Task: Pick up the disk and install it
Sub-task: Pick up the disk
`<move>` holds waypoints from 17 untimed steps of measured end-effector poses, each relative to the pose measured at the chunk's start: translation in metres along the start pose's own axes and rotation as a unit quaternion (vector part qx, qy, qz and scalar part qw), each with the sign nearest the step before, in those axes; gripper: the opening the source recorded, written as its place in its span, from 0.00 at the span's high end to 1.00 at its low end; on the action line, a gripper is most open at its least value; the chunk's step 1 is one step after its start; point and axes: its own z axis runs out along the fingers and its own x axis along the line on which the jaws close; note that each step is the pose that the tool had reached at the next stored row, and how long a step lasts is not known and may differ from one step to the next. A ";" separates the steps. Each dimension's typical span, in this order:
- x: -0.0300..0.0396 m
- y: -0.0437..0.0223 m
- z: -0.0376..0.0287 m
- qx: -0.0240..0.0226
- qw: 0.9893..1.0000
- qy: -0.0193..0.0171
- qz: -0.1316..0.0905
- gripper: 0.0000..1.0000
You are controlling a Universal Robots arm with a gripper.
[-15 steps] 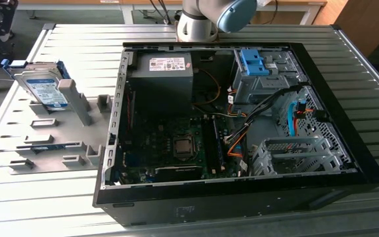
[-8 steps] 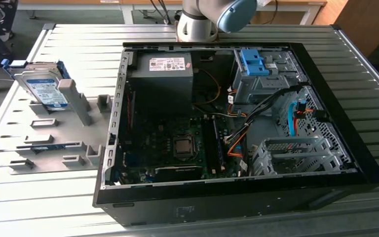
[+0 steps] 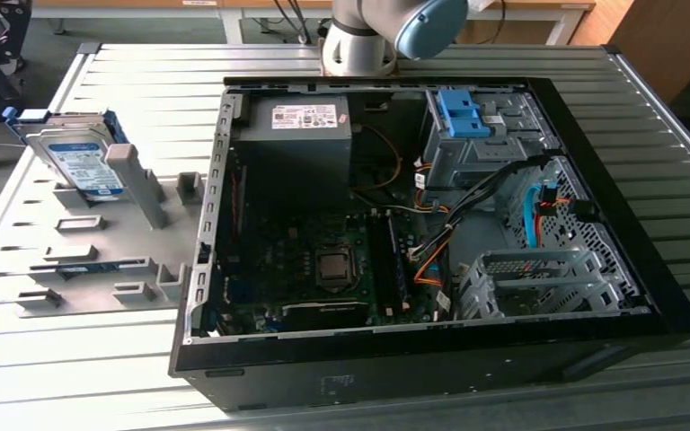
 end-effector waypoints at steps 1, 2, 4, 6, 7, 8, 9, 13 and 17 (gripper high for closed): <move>0.0000 0.0000 0.0000 0.000 1.000 0.000 0.000 0.89; 0.0000 0.0000 0.0000 0.000 1.000 0.000 0.000 0.89; 0.0000 0.0000 0.0000 0.000 1.000 0.000 0.000 0.89; 0.0000 0.0000 0.0000 0.000 1.000 0.000 0.000 0.89; 0.0000 0.0000 0.0000 0.000 1.000 0.000 0.000 0.89; 0.0000 0.0000 0.0000 0.000 1.000 0.000 -0.001 0.89; 0.0000 0.0000 0.0000 0.000 1.000 0.000 -0.003 0.89; 0.0000 0.0000 0.0002 -0.001 0.999 0.001 -0.032 0.89; 0.0000 0.0000 0.0005 -0.001 0.998 0.003 -0.068 0.89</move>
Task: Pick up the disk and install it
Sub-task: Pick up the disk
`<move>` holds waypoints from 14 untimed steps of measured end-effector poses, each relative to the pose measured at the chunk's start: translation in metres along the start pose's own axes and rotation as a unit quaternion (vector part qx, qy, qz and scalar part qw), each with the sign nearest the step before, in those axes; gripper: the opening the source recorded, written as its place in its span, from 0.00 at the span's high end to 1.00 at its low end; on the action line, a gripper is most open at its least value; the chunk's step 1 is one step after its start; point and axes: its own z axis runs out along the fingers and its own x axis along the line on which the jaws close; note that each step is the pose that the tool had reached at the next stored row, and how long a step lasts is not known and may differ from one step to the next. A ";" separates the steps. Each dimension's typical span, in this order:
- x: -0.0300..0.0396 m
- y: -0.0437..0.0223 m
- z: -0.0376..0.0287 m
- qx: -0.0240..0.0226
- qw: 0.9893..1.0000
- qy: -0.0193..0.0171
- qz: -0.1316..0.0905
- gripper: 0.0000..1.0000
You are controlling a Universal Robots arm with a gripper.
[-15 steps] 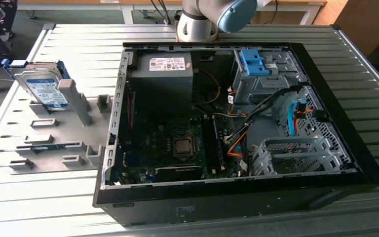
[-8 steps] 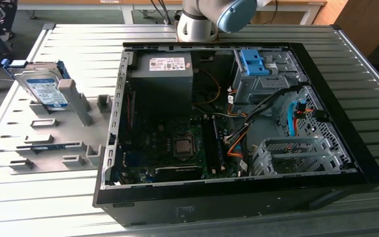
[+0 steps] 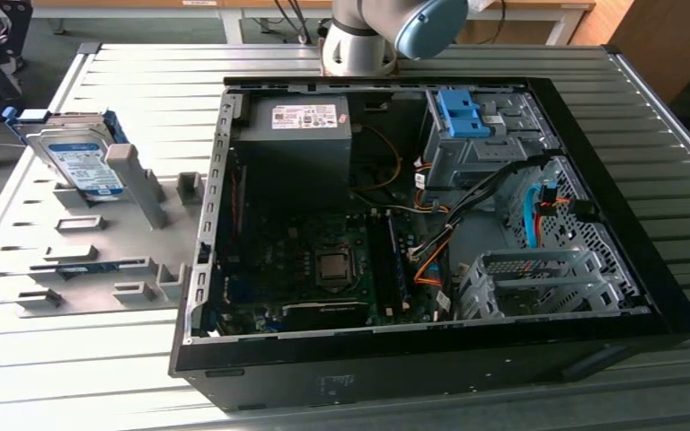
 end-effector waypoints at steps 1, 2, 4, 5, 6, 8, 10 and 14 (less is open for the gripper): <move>0.0000 0.0000 0.0001 0.000 1.000 0.000 -0.009 0.89; 0.0000 0.0000 0.0002 0.000 1.000 0.001 -0.018 0.89; 0.0000 0.0000 0.0004 -0.001 0.999 0.002 -0.037 0.89; 0.0000 0.0000 0.0004 -0.001 0.999 0.002 -0.046 0.89; 0.0000 0.0000 0.0005 -0.001 0.998 0.002 -0.055 0.89; 0.0000 -0.0001 0.0006 -0.001 0.997 0.003 -0.073 0.89; 0.0000 -0.0001 0.0008 -0.002 0.996 0.004 -0.091 0.89; 0.0000 -0.0001 0.0010 -0.002 0.992 0.006 -0.127 0.89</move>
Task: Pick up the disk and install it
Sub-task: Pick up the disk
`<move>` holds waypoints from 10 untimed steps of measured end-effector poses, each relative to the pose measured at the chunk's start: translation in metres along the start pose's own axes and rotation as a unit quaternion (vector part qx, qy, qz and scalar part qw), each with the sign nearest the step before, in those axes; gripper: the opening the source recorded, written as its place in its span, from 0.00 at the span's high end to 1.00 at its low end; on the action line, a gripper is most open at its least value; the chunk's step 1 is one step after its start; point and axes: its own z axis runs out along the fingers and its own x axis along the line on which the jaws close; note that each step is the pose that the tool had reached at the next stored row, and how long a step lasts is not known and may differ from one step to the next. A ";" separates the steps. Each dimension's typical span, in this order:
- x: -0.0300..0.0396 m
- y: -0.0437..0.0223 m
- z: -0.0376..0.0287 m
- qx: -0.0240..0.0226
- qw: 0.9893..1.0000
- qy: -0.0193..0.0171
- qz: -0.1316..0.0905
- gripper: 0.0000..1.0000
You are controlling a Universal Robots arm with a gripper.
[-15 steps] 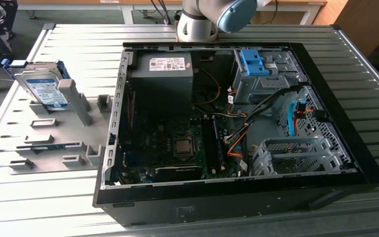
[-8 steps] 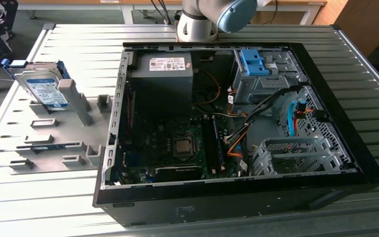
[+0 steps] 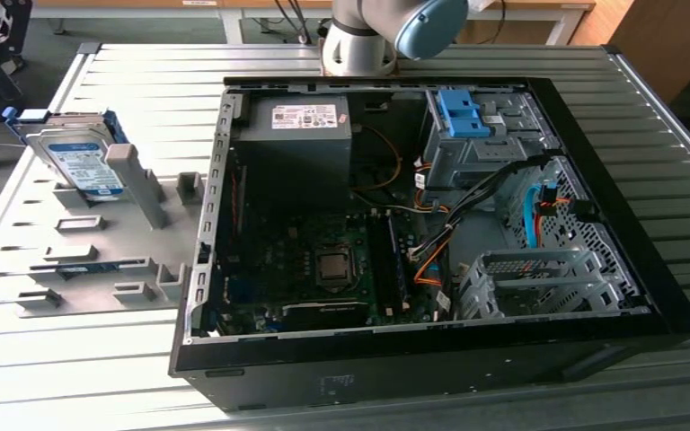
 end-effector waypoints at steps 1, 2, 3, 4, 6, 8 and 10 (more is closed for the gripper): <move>0.0000 0.0000 0.0001 0.000 1.000 0.000 -0.009 0.89; 0.0000 0.0000 0.0002 0.000 1.000 0.001 -0.018 0.89; 0.0000 0.0000 0.0002 0.000 1.000 0.001 -0.027 0.89; 0.0000 0.0000 0.0003 -0.001 0.999 0.002 -0.036 0.89; 0.0000 0.0000 0.0005 -0.001 0.999 0.002 -0.052 0.89; 0.0000 0.0000 0.0004 -0.001 0.998 0.003 -0.058 0.89; 0.0000 0.0000 0.0005 -0.001 0.998 0.003 -0.058 0.89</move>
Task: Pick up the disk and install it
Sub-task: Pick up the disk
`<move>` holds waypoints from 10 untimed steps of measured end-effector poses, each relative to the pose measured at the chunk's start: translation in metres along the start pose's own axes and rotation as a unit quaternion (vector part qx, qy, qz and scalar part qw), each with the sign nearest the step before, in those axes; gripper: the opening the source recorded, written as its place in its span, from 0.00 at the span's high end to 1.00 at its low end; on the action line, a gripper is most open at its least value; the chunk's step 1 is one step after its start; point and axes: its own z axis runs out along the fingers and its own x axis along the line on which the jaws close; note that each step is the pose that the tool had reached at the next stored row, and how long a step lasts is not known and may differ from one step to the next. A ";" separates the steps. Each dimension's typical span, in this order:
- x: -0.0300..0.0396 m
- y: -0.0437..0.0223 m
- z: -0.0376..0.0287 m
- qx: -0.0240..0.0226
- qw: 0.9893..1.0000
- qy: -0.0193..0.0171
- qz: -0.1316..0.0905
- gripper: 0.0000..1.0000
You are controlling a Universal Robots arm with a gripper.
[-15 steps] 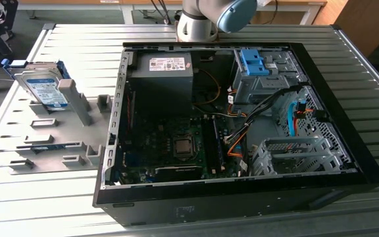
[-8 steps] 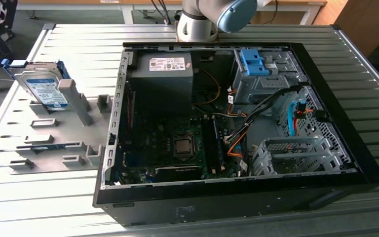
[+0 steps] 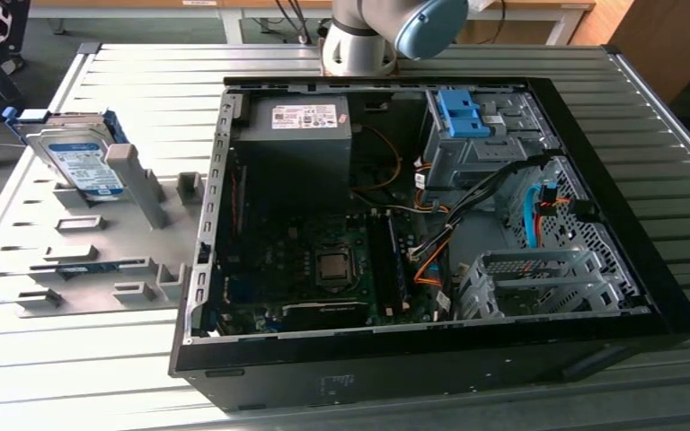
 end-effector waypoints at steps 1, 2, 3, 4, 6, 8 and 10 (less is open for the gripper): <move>0.0000 0.0000 0.0000 0.000 1.000 0.000 0.000 0.89; 0.0000 0.0000 0.0000 0.000 1.000 0.000 0.000 0.89; 0.0000 0.0000 0.0000 0.000 1.000 0.000 0.000 0.89; 0.0000 0.0000 0.0000 0.000 1.000 0.000 0.000 0.89; 0.0000 0.0000 0.0000 0.000 1.000 0.000 0.000 0.89; 0.0000 0.0000 0.0000 0.000 1.000 0.000 0.000 0.89; 0.0000 0.0000 0.0000 0.000 1.000 0.000 0.000 0.89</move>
